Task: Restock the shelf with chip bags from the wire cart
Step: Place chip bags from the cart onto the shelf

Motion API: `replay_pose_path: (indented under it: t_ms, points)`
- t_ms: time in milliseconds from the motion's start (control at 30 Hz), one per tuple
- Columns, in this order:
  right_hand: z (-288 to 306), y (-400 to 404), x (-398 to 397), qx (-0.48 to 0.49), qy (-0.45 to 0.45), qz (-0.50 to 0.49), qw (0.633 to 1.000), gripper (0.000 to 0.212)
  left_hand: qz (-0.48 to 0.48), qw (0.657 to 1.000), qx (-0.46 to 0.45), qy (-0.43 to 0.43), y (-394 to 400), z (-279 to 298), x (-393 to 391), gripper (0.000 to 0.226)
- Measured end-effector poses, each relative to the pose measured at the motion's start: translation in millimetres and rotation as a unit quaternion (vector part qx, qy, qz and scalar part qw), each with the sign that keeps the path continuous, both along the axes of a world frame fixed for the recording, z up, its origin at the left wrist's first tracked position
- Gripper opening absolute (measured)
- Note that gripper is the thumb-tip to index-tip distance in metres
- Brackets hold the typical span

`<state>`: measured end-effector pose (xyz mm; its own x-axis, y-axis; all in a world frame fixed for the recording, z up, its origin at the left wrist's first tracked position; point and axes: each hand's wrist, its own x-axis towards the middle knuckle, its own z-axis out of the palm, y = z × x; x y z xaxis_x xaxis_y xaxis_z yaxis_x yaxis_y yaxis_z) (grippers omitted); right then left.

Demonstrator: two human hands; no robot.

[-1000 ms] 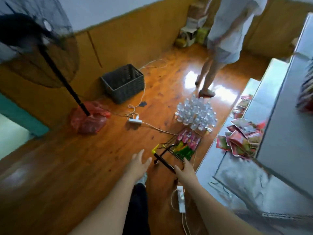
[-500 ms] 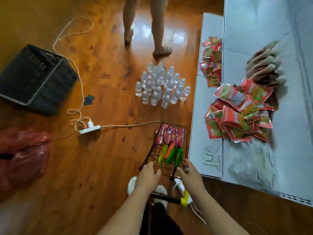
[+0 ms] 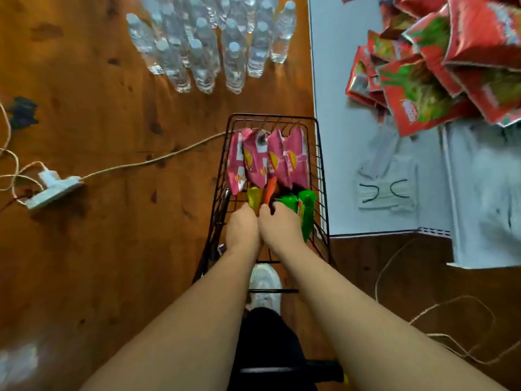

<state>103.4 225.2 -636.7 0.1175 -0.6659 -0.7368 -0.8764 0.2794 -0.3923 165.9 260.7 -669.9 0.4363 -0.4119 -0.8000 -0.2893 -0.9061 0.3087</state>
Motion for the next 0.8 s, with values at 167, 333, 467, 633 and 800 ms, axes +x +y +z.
replay_pose_path:
  t_ms: [167, 333, 467, 633, 800]
  points:
    - [39, 11, -19, -0.003, -0.034, -0.04, 0.999, 0.036, -0.001, 1.0, 0.002, -0.022, 6, 46, 3, 0.026]
    - [122, 36, -47, -0.001, -0.046, 0.12, 0.992, 0.078, 0.002, 1.0, 0.003, 0.0, 12, 157, 12, 0.041]
    - [210, 61, -56, -0.101, 0.028, 0.239, 0.965, 0.129, 0.004, 0.997, -0.042, 0.066, 20, 278, 23, 0.057]
    - [339, 88, -69, -0.288, -0.005, 0.099, 0.952, 0.126, -0.048, 0.974, -0.118, 0.187, 32, 420, 14, 0.039]
    - [434, 129, -113, -0.36, -0.09, -0.166, 0.914, 0.088, -0.201, 0.945, -0.096, 0.241, 52, 523, -43, 0.098]
